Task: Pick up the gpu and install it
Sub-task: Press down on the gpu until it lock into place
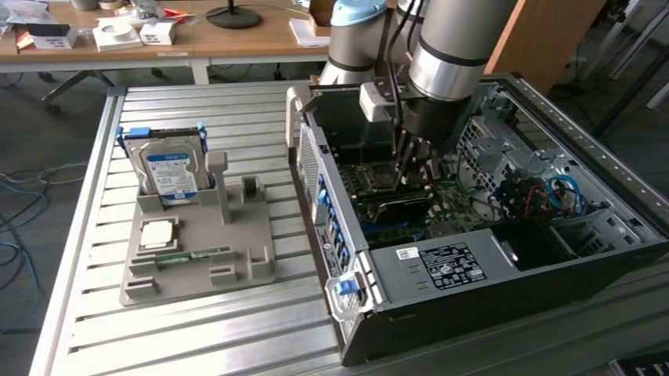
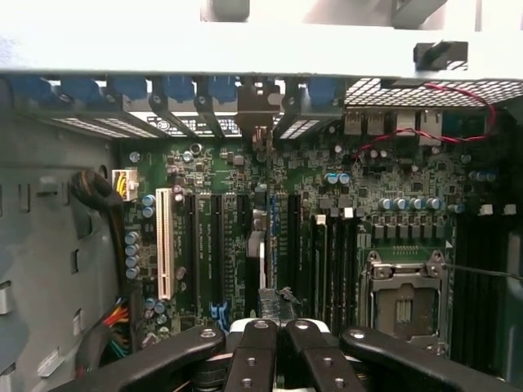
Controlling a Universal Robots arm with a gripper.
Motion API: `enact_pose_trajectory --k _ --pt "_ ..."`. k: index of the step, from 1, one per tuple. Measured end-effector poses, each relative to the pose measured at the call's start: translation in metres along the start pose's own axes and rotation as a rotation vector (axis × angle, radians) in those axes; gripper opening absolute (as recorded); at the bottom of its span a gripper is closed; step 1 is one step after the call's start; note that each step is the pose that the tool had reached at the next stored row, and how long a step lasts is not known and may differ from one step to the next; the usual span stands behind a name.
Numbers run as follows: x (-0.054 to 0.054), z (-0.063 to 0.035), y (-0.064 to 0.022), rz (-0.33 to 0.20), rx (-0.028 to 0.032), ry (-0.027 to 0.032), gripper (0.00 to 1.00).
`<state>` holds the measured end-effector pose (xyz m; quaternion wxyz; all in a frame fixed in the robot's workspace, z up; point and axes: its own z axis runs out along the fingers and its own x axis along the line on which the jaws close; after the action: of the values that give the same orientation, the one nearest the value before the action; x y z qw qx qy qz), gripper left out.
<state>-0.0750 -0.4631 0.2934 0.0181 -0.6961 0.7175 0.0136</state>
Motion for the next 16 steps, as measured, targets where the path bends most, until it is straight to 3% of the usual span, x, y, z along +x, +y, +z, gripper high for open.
enact_pose_trajectory --k 16 --pt "-0.0031 0.0044 0.0040 0.000 0.0000 0.0000 0.11"
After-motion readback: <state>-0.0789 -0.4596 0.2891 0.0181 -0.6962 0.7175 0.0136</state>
